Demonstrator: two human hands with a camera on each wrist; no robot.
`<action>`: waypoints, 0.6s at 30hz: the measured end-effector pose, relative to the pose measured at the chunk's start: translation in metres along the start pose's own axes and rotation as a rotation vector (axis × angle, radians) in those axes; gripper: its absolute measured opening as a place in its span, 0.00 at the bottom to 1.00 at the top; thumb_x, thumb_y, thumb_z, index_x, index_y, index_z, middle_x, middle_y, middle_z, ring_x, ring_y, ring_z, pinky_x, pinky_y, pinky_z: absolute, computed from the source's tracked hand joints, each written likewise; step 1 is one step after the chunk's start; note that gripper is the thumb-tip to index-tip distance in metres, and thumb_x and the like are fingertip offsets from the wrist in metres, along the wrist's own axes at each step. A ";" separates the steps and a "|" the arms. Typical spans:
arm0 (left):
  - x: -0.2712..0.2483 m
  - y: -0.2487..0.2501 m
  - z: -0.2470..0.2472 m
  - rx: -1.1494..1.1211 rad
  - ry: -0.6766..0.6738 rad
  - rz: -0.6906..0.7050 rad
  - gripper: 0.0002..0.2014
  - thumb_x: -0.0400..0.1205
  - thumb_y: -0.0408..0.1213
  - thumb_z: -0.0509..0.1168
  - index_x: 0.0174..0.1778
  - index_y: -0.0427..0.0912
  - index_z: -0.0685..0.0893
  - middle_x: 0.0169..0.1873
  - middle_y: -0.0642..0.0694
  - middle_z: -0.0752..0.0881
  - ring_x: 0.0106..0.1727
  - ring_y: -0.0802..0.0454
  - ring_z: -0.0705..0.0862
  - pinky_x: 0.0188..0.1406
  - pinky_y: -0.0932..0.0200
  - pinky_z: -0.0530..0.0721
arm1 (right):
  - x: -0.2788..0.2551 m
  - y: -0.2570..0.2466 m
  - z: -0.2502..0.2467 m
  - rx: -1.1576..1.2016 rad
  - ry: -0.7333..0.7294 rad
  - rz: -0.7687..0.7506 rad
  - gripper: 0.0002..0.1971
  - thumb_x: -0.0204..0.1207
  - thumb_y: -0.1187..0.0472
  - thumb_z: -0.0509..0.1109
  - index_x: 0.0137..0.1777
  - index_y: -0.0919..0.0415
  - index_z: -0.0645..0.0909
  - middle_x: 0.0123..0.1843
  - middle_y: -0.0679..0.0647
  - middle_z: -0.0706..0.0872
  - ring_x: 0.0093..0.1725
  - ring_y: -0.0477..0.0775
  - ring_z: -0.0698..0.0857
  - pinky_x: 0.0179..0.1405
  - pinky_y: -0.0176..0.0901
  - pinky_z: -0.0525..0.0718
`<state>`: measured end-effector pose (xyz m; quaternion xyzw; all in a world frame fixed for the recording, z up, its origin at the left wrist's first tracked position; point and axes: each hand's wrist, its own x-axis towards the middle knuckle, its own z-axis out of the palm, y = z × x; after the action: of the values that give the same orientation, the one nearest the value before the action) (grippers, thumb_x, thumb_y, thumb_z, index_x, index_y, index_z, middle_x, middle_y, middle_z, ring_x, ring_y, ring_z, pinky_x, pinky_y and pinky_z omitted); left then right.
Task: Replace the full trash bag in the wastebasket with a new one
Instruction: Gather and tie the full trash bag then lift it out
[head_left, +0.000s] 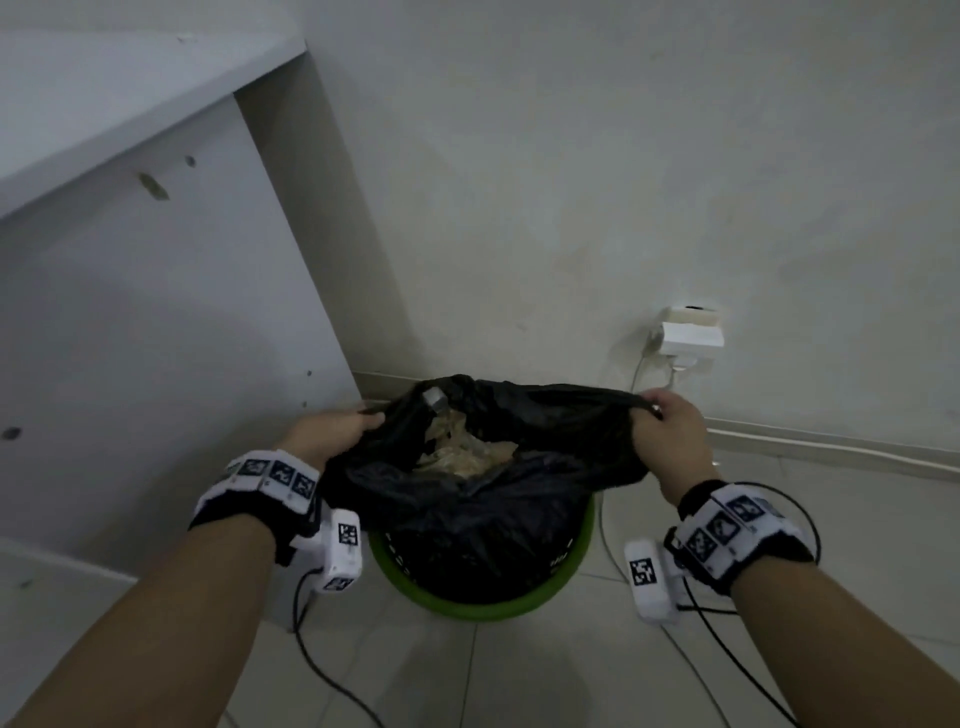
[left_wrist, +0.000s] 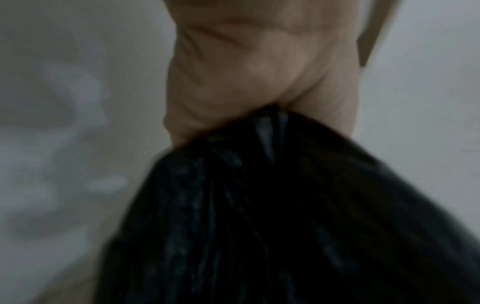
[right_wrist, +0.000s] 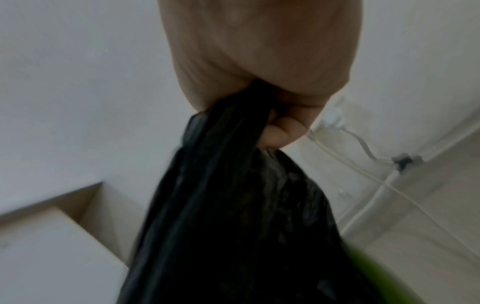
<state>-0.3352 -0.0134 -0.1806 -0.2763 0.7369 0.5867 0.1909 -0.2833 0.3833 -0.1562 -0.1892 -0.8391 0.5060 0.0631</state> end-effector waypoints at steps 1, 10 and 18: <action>-0.016 0.009 0.004 0.027 0.016 0.054 0.22 0.70 0.52 0.78 0.51 0.39 0.89 0.54 0.35 0.90 0.50 0.38 0.90 0.61 0.41 0.86 | 0.001 -0.002 0.000 -0.043 -0.068 0.006 0.08 0.80 0.63 0.64 0.46 0.61 0.85 0.41 0.59 0.88 0.42 0.59 0.86 0.38 0.43 0.79; -0.111 0.100 -0.008 -0.374 -0.053 0.684 0.06 0.80 0.31 0.71 0.38 0.44 0.82 0.45 0.34 0.85 0.45 0.44 0.87 0.54 0.47 0.86 | 0.003 -0.052 -0.033 -0.251 -0.233 -0.055 0.13 0.75 0.70 0.61 0.51 0.60 0.85 0.42 0.62 0.87 0.36 0.60 0.87 0.23 0.40 0.83; -0.131 0.113 -0.043 0.396 0.341 0.763 0.18 0.81 0.52 0.66 0.46 0.39 0.92 0.44 0.39 0.92 0.48 0.40 0.90 0.55 0.41 0.89 | 0.001 -0.110 -0.107 -0.333 -0.110 -0.005 0.10 0.77 0.70 0.62 0.44 0.68 0.85 0.33 0.67 0.90 0.26 0.65 0.89 0.28 0.52 0.91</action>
<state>-0.3027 -0.0134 -0.0052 -0.0362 0.9047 0.4091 -0.1133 -0.2806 0.4257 -0.0087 -0.1670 -0.9141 0.3693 -0.0139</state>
